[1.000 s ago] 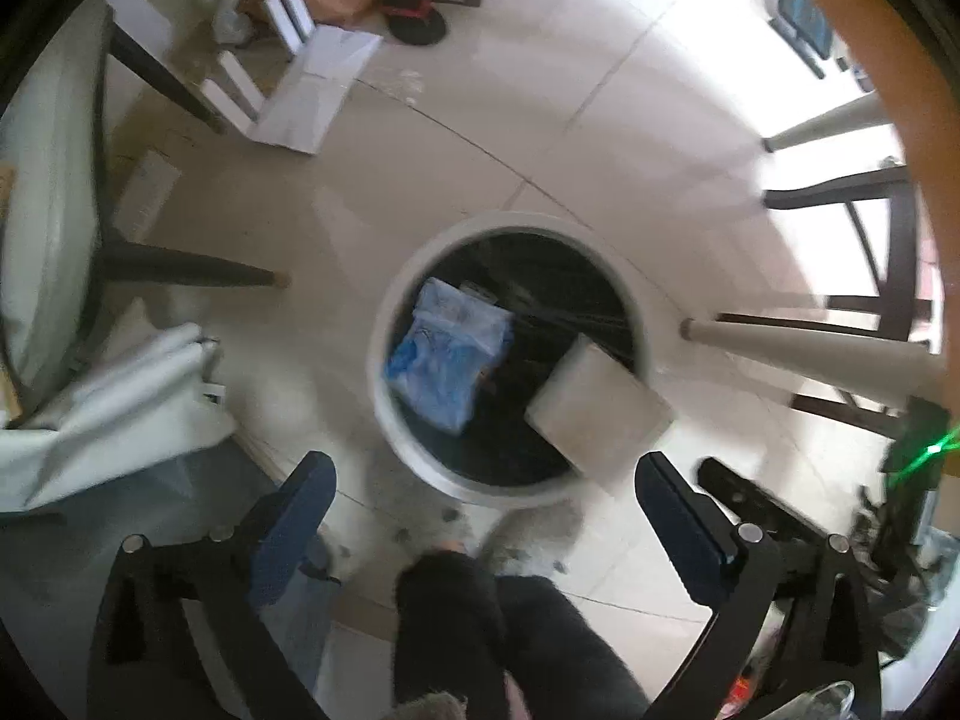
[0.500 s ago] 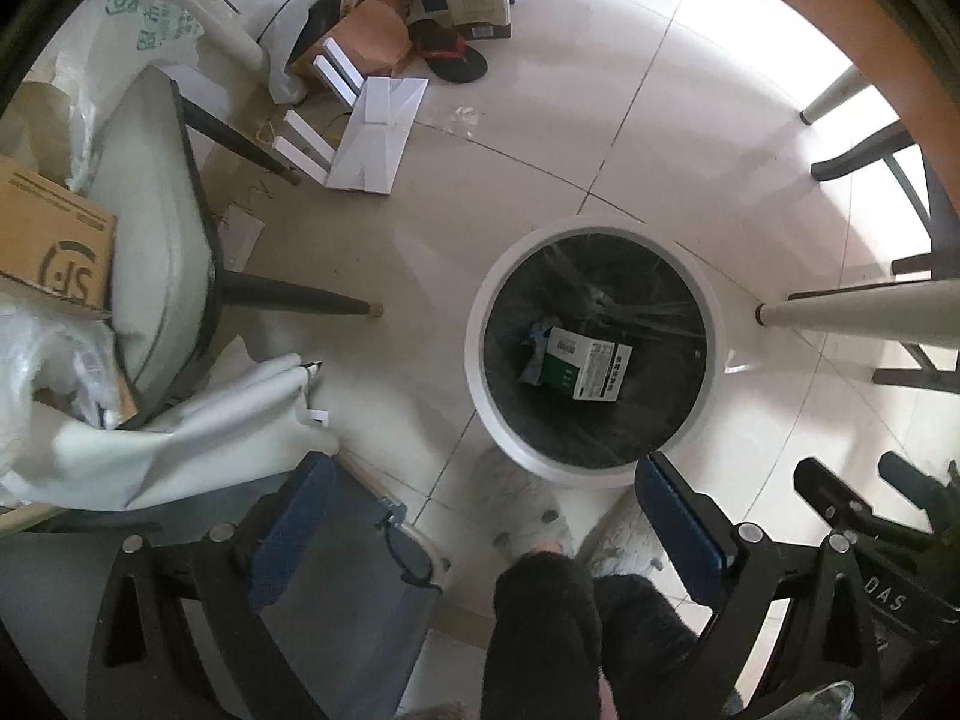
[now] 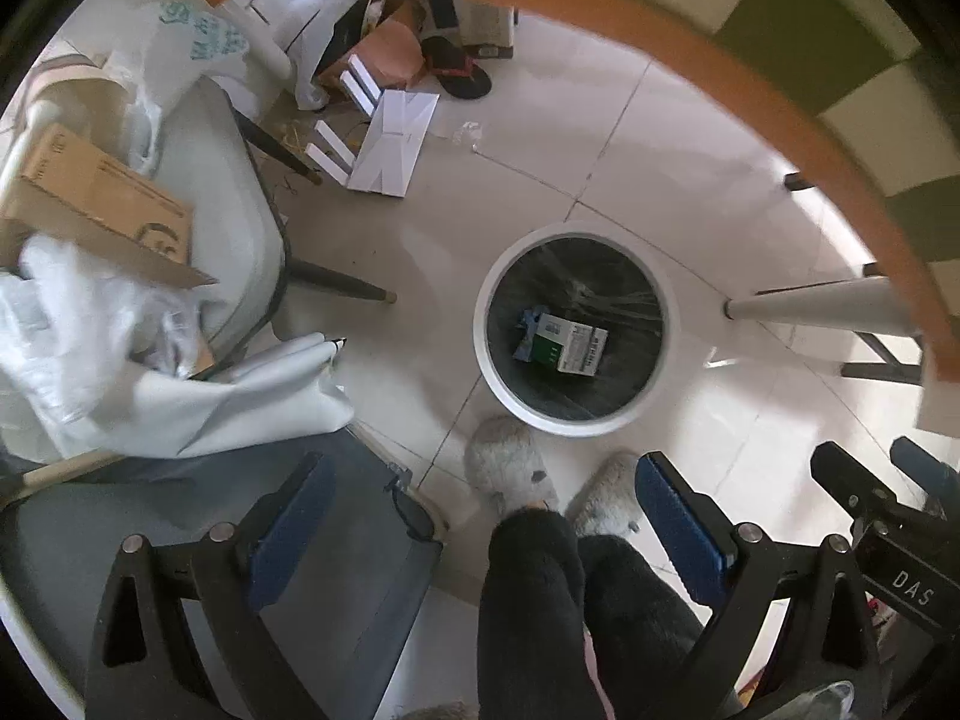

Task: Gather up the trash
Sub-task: 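Grasp the cream medicine box with left tool while right tool grasps blue-green snack bag, then carry both items over the bin and open both tools to drop them, then grasp the white medicine card with left tool while right tool grasps foil blister pack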

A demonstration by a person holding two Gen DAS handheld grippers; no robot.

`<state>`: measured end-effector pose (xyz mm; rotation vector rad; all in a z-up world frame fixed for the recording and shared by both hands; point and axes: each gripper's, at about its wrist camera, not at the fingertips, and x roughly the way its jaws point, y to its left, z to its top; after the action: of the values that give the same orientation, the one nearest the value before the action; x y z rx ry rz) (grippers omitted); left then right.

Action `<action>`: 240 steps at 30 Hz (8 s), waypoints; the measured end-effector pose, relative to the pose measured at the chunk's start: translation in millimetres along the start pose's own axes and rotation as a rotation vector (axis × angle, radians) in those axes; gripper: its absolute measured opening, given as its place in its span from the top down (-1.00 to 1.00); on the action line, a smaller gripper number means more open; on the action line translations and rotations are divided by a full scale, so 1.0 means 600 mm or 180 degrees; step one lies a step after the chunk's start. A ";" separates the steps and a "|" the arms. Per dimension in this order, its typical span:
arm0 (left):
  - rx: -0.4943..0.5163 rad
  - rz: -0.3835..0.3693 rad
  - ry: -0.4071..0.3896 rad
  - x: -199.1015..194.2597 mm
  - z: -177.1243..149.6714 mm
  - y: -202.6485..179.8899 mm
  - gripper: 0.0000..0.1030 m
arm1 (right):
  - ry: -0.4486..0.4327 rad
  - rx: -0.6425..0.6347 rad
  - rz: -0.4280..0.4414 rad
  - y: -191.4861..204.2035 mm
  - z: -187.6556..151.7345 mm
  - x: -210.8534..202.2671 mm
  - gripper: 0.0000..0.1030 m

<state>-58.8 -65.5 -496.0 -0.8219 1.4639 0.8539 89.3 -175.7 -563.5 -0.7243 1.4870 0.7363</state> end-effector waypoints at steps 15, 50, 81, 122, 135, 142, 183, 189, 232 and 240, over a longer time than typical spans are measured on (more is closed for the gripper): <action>0.0045 -0.0247 -0.0273 -0.306 -0.002 0.018 -0.98 | -0.0130 0.0087 0.0347 0.018 -0.025 -0.340 -0.97; -0.0135 0.0450 -0.0415 -0.369 0.541 -0.253 -0.99 | 0.0366 -0.0079 -0.0498 -0.354 0.587 -0.369 -0.80; -0.0337 0.0373 -0.0405 -0.322 0.581 -0.199 -0.36 | -0.0012 0.0614 0.0254 -0.343 0.655 -0.405 -0.28; 0.0231 -0.0511 0.0035 -0.112 0.104 0.015 -0.36 | 0.0181 0.0741 0.0779 0.017 -0.018 -0.232 -0.19; -0.0058 -0.0881 0.0868 0.289 0.174 -0.007 -0.84 | 0.0841 0.1086 0.0898 0.013 0.017 0.259 -0.21; 0.0111 -0.0493 0.0725 0.305 0.187 -0.007 -0.89 | 0.0937 0.0975 0.0964 0.005 0.066 0.356 -0.96; 0.0541 -0.0252 0.0020 -0.194 0.003 0.014 -0.89 | 0.0159 0.0417 0.0156 0.013 -0.049 -0.244 -1.00; 0.0483 -0.0404 -0.0120 -0.285 0.001 0.036 -0.89 | 0.0024 0.0443 0.0271 0.028 -0.058 -0.356 -1.00; -0.1830 -0.1063 0.0835 -0.238 0.616 -0.277 -0.87 | -0.0166 0.0348 -0.0025 -0.248 0.587 -0.383 0.07; -0.0683 -0.0448 0.0359 -0.263 0.632 -0.363 -0.78 | 0.0043 0.0826 0.0489 -0.338 0.598 -0.386 -0.28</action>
<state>323.1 163.7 -362.9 -1.1362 1.4088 0.8791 474.7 -6.5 -348.6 -0.4227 1.6268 0.6383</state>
